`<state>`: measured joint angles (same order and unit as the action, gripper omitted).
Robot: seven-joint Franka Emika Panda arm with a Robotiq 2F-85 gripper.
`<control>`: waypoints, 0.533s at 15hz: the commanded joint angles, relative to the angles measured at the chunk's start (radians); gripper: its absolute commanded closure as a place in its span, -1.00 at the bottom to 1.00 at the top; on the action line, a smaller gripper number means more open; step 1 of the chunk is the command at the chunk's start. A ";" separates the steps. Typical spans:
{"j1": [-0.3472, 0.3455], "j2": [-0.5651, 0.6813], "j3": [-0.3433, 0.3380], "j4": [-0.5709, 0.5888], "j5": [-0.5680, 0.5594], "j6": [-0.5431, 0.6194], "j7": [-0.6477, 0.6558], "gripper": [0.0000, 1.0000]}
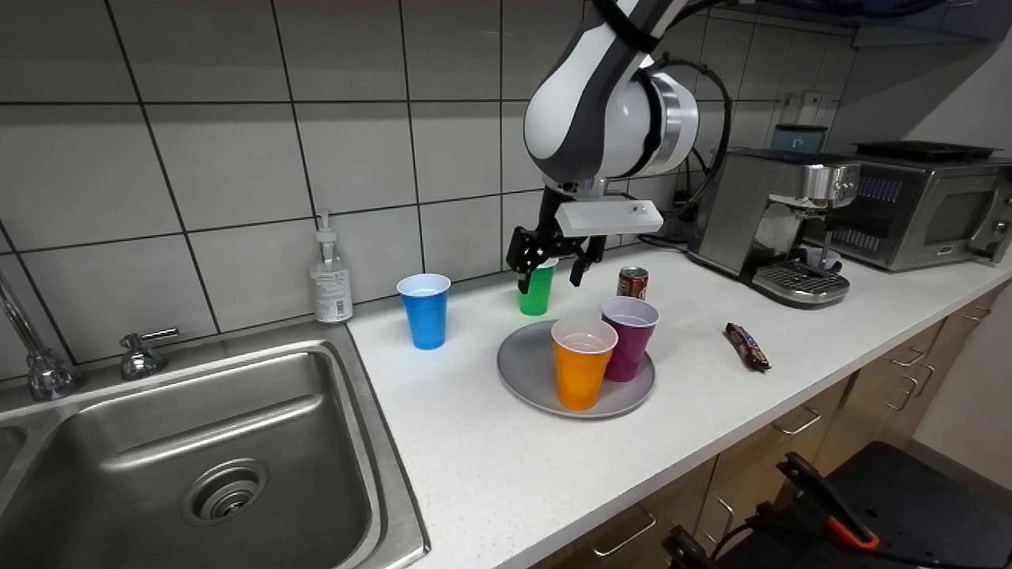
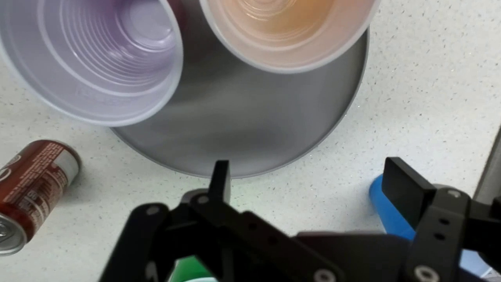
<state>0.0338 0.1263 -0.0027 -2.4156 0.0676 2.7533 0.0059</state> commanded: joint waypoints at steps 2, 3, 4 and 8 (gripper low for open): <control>-0.008 0.010 0.008 0.010 -0.004 -0.003 0.007 -1.00; -0.008 0.011 0.008 0.011 -0.005 -0.003 0.007 -1.00; -0.008 0.011 0.008 0.012 -0.005 -0.003 0.007 -1.00; -0.008 0.011 0.008 0.013 -0.005 -0.003 0.008 -1.00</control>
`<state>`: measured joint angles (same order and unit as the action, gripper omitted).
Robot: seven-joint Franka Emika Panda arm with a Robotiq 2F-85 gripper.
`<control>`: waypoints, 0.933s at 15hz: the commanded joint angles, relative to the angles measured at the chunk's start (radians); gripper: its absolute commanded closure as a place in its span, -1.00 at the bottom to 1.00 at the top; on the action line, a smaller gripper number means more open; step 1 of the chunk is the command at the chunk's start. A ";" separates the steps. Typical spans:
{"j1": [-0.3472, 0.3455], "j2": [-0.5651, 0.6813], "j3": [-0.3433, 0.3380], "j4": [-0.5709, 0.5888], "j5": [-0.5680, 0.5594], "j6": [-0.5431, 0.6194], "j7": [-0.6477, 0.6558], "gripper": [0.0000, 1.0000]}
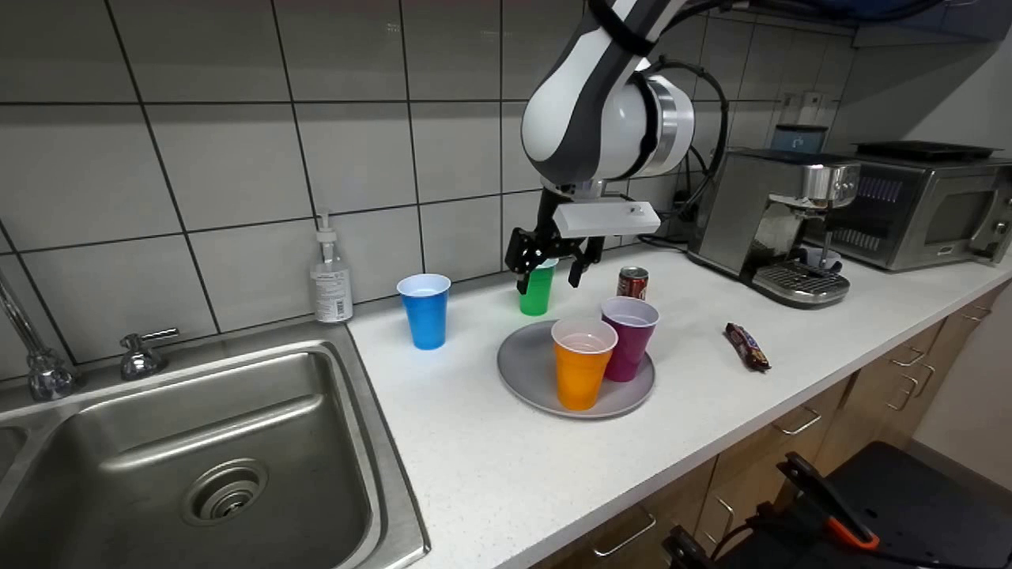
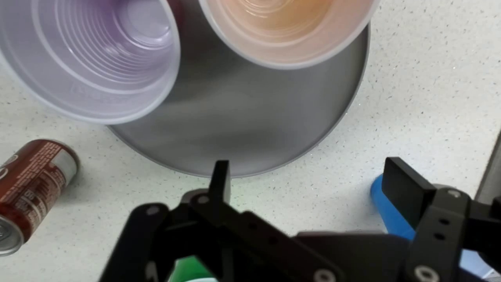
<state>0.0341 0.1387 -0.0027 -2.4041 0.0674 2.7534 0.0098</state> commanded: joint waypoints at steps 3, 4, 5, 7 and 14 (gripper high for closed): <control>-0.017 0.011 0.008 0.018 0.012 -0.007 -0.010 -1.00; -0.019 0.016 0.008 0.023 0.016 -0.005 -0.009 -1.00; -0.023 0.021 0.009 0.029 0.026 -0.001 -0.013 -1.00; -0.024 0.032 0.008 0.042 0.035 0.004 0.003 -1.00; -0.011 0.078 -0.002 0.096 0.022 0.009 0.077 -1.00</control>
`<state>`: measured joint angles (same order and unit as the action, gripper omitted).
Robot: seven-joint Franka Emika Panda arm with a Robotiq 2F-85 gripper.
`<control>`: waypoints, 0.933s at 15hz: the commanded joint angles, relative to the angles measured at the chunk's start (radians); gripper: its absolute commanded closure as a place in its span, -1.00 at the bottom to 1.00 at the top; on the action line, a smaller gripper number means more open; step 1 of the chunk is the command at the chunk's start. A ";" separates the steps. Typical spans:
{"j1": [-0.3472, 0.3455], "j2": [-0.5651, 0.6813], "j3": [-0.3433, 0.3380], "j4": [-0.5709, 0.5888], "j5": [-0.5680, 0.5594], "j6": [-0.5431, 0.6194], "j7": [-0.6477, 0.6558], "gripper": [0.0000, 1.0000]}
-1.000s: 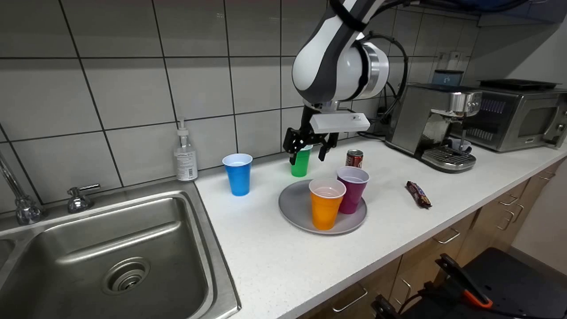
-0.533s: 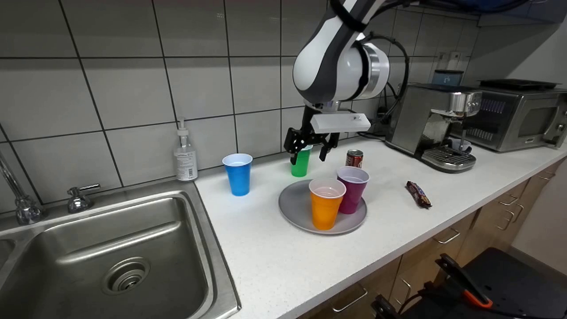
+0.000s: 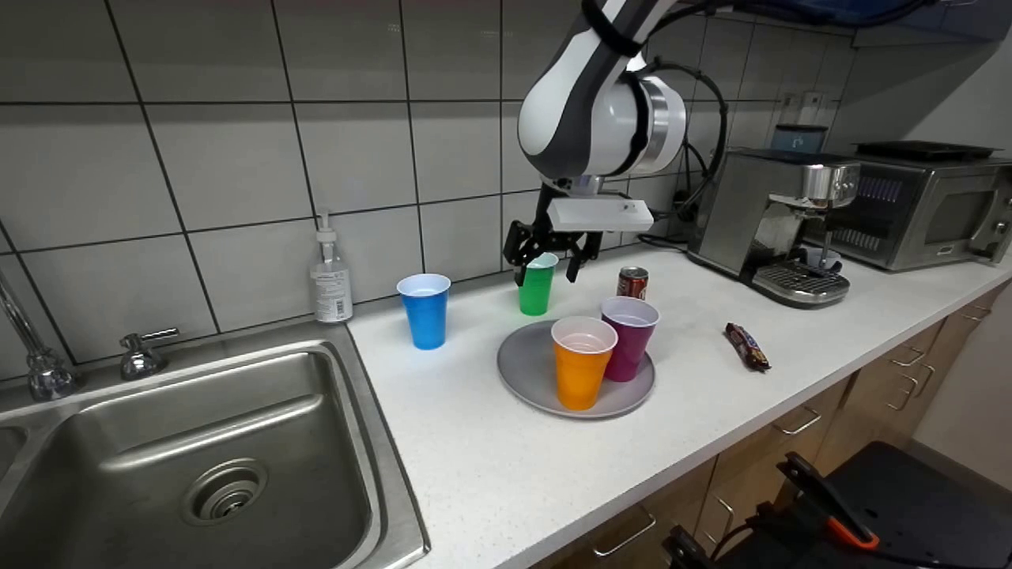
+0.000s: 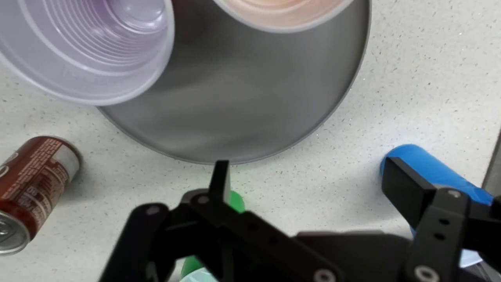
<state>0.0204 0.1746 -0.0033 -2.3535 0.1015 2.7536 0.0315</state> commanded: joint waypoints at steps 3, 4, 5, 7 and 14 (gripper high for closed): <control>0.017 0.093 -0.004 0.092 -0.022 0.020 0.101 -1.00; 0.019 0.109 0.000 0.111 -0.014 0.022 0.105 -1.00; 0.023 0.126 0.001 0.132 -0.013 0.023 0.114 -1.00; 0.032 0.161 0.005 0.172 -0.005 0.028 0.126 -1.00; 0.078 0.266 0.014 0.312 -0.002 0.025 0.176 -1.00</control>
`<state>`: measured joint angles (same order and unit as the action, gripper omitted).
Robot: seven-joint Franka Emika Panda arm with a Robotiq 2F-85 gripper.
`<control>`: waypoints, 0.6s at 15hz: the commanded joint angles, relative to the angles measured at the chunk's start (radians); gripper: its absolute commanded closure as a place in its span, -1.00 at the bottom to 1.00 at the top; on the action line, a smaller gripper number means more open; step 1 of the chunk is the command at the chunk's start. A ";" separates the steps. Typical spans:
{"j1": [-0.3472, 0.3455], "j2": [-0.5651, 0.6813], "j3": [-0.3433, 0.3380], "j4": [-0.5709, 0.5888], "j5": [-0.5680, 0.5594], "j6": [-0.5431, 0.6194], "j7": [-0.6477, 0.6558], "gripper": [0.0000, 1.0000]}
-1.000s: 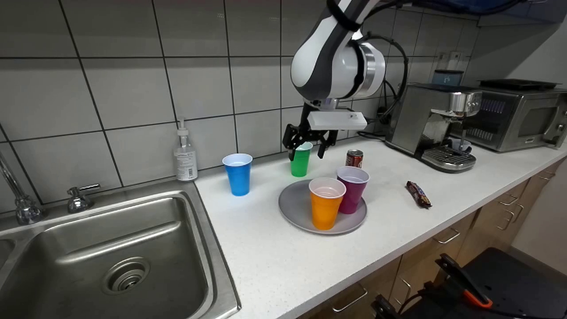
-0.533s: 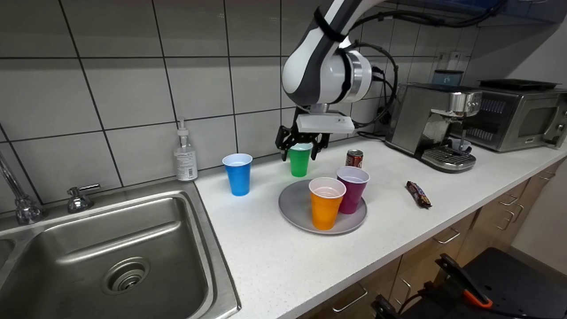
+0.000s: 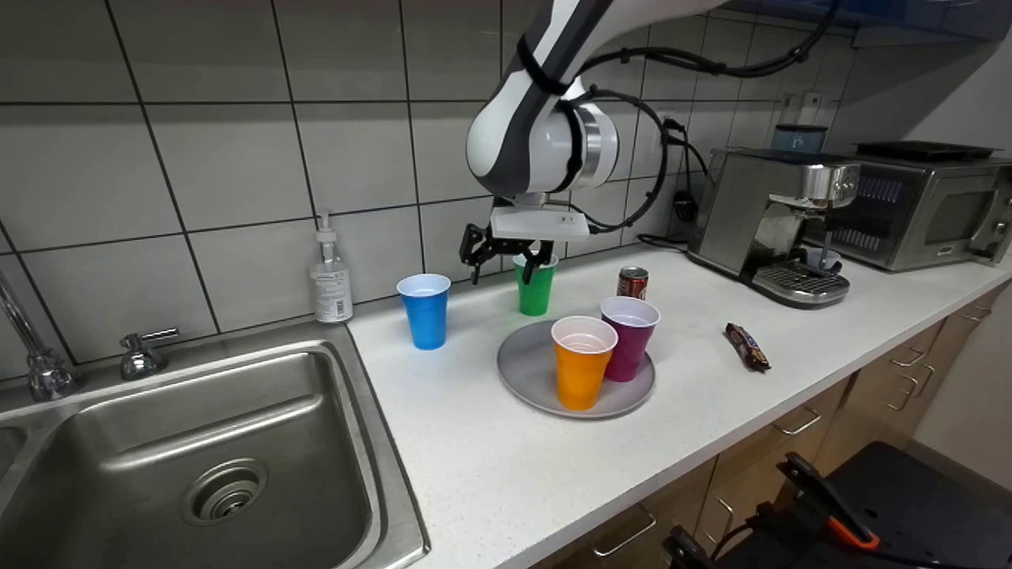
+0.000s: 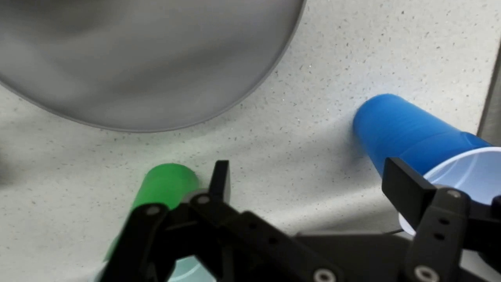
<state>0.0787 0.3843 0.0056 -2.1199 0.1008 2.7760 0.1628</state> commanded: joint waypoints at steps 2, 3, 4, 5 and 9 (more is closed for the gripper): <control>0.033 0.079 0.003 0.109 0.000 0.002 0.058 -1.00; 0.040 0.089 0.001 0.122 0.000 0.005 0.067 -1.00; 0.043 0.098 0.002 0.132 0.002 0.006 0.071 -1.00; 0.048 0.105 -0.001 0.142 0.000 0.008 0.078 -1.00; 0.065 0.125 -0.015 0.167 -0.008 0.002 0.106 -1.00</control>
<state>0.1292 0.4831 0.0026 -1.9937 0.1007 2.7780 0.2285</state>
